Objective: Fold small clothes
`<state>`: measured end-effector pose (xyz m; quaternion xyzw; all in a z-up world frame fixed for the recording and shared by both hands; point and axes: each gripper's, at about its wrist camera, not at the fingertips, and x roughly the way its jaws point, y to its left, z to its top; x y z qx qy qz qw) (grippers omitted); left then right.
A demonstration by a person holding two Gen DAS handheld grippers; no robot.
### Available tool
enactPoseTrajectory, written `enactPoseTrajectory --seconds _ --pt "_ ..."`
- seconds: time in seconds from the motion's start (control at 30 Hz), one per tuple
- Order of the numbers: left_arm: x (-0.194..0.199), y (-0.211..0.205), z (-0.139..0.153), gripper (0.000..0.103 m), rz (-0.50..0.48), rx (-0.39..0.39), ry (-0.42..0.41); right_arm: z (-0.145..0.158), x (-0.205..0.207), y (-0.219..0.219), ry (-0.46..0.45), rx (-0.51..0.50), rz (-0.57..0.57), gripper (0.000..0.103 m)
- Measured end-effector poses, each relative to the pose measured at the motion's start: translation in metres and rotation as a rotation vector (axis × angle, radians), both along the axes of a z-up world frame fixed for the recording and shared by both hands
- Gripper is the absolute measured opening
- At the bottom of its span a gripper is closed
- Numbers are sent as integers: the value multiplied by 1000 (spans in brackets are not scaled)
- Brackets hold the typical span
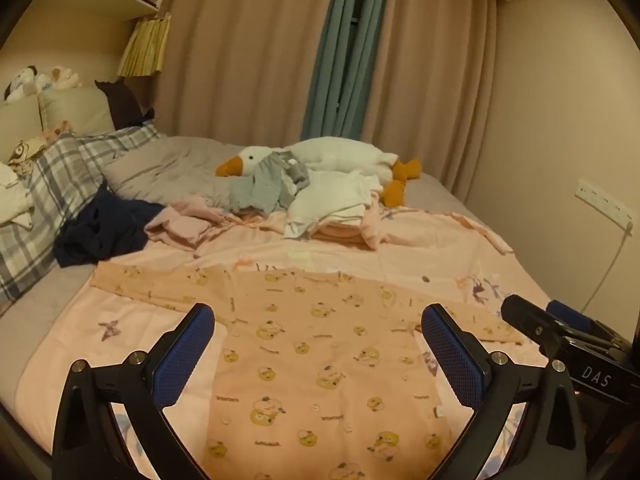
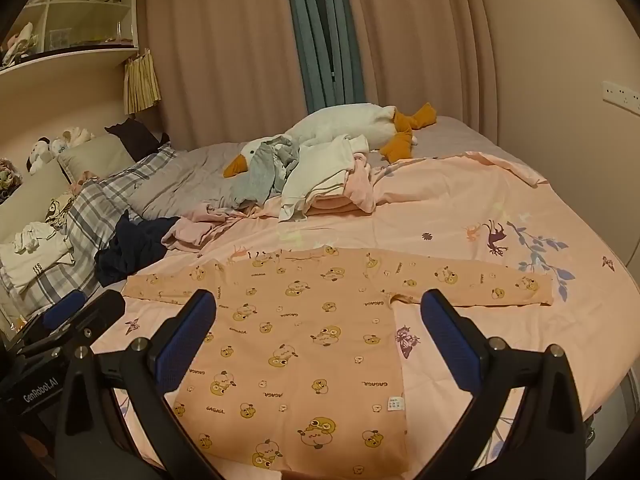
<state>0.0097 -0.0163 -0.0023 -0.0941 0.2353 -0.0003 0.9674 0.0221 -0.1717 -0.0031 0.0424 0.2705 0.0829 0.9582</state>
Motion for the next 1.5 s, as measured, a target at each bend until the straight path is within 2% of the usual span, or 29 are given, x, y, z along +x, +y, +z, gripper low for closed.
enactPoseTrajectory --seconds 0.47,0.87,0.97,1.5 --pt "3 2 -4 103 24 19 10 -6 4 -6 -4 12 -8 103" --pt "4 0 -5 103 14 28 24 -1 9 -2 48 -11 -19 103" --pt "4 -2 -5 103 20 36 22 -2 9 -4 5 12 -14 103" --pt "7 -2 -4 103 27 40 23 -1 8 -3 -7 10 -16 103"
